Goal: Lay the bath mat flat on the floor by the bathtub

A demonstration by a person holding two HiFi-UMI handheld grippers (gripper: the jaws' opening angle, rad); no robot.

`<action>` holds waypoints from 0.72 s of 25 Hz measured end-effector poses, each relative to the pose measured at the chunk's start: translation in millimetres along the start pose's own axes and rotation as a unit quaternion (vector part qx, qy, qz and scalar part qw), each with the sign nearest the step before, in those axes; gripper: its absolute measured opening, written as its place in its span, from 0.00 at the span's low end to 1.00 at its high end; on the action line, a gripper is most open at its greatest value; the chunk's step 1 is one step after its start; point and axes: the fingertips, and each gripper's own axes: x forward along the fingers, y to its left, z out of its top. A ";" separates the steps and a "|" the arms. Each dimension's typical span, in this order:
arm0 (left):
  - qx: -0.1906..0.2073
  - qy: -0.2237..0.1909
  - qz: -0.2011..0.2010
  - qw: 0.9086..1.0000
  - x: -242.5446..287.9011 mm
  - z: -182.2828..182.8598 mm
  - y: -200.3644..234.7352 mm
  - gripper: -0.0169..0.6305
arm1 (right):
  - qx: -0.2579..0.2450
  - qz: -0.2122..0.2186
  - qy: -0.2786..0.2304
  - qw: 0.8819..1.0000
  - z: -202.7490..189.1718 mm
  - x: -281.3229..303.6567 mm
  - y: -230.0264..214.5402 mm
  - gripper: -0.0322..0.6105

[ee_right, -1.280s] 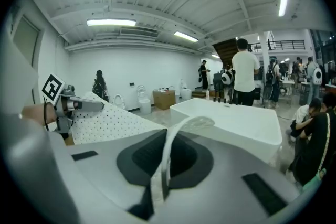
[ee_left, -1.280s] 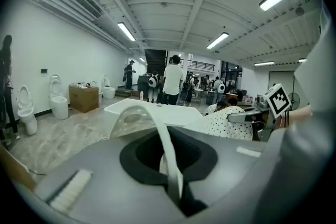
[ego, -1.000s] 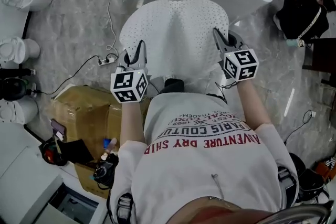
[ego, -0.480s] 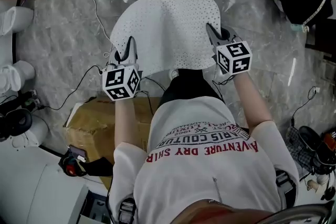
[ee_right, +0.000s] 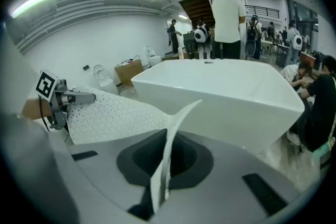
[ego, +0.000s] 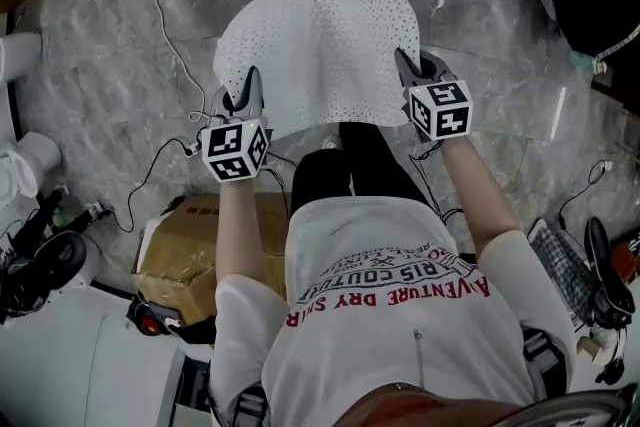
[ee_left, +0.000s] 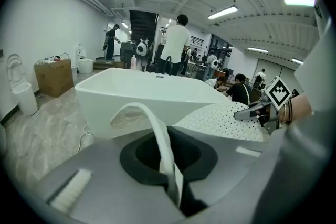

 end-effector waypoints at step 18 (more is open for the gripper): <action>0.055 0.041 -0.049 0.996 275.9 -144.3 86.3 0.05 | 0.062 -0.058 0.004 0.996 -125.0 254.1 -128.9 0.07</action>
